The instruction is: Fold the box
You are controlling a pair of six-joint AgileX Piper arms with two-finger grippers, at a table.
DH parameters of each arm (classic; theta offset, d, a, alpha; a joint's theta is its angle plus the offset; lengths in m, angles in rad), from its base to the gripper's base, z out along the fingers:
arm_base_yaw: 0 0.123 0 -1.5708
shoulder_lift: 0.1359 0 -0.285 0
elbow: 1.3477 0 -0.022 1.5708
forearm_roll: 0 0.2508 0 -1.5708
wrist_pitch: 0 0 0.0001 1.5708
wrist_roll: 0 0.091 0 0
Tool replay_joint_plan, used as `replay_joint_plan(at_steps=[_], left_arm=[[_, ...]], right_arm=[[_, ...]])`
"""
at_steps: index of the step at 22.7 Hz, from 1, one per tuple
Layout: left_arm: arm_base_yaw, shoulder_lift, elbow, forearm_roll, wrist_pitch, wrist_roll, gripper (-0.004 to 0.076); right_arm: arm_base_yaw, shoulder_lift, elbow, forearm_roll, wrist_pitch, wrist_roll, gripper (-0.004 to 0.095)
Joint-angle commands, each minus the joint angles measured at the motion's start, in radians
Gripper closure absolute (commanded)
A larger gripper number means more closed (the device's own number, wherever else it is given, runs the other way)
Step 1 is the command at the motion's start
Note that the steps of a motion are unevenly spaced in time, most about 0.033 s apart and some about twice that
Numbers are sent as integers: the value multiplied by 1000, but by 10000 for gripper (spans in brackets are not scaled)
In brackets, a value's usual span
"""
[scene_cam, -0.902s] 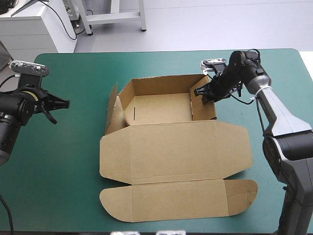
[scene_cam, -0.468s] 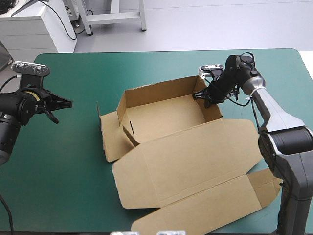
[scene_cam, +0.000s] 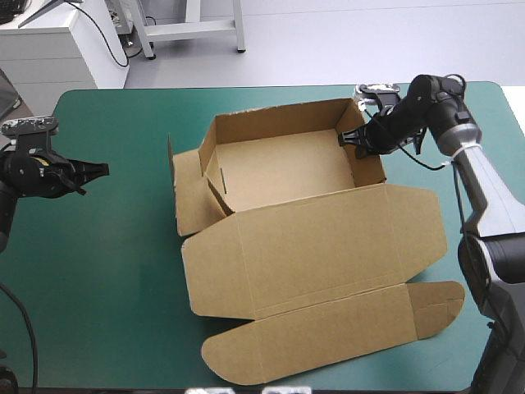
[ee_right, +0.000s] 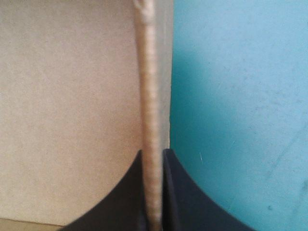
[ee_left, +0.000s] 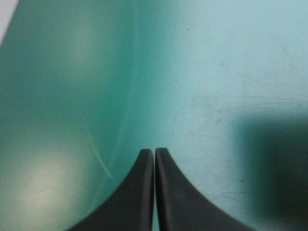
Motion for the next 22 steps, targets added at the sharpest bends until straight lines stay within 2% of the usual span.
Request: replay_joint_plan(at_steps=[1,6,9,14,17,20,22], left_arm=[[81,8,-33,-321,-43,131,731],[99,49,-33,-684,-13,310,731],[97,75,-33,-983,57,456,731],[97,78,-33,-1118,117,504,731],[97,73,-33,-1200,225,555,731],[97,18,-33,-1231,239,580,731],[97,-28,-33,-1221,261,580,732]], right_arm=[[-37,-116,-31,126,-19,-23,929],[-62,-178,-31,182,-22,-44,929],[-62,-221,-31,254,-61,-60,929],[-58,-243,-31,309,-92,-63,929],[-16,-245,-31,256,-156,-62,927],[69,-245,-31,145,-258,-14,927],[94,-245,-31,122,-327,12,927]])
